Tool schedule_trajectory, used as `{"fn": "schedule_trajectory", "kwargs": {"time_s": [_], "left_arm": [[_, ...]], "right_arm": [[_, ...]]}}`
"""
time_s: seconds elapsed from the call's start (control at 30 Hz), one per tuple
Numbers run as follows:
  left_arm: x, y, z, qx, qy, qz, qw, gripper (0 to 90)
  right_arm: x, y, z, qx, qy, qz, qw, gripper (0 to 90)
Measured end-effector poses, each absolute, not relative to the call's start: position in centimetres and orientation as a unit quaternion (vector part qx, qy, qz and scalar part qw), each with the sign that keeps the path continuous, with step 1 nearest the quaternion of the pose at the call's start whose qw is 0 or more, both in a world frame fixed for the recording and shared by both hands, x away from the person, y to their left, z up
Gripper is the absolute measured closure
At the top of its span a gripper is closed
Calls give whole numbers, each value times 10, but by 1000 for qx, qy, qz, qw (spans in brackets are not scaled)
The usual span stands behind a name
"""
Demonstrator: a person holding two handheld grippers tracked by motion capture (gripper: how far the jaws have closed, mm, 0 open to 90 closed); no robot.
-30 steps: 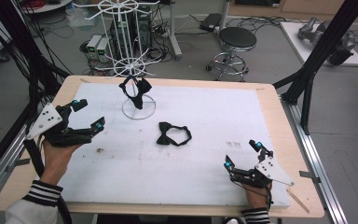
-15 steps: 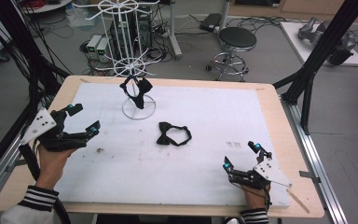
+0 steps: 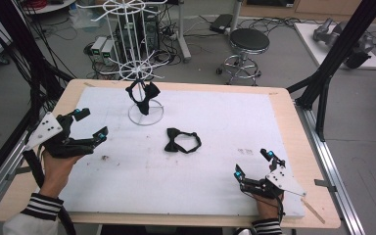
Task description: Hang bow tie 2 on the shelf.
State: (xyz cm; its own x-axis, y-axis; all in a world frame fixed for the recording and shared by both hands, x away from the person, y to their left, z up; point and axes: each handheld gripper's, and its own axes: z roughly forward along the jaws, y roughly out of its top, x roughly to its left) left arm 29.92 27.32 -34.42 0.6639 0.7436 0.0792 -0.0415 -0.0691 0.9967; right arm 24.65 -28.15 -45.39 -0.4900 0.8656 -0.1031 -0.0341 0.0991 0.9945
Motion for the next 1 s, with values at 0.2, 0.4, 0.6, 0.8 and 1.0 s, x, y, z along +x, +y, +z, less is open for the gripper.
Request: {"fn": "schedule_trajectory", "kwargs": {"time_s": [0.2,0.4,0.6,0.8,1.0], "left_arm": [[303,261,-341,673,262,300,623,141],[309,245,-339,689,262,289,611,141],[314,229,-337,703,256,280,601,141],[320,213,-335,726,248,252,589,141],[329,197,-335,748,241,232,573,141]], "right_arm": [[246,-281,-454,328,634,585,384,11],[246,-282,-454,326,634,585,387,11],[246,-281,-454,325,636,584,386,11],[245,-281,-454,323,635,585,388,11],[245,-282,-455,322,632,588,388,11]]}}
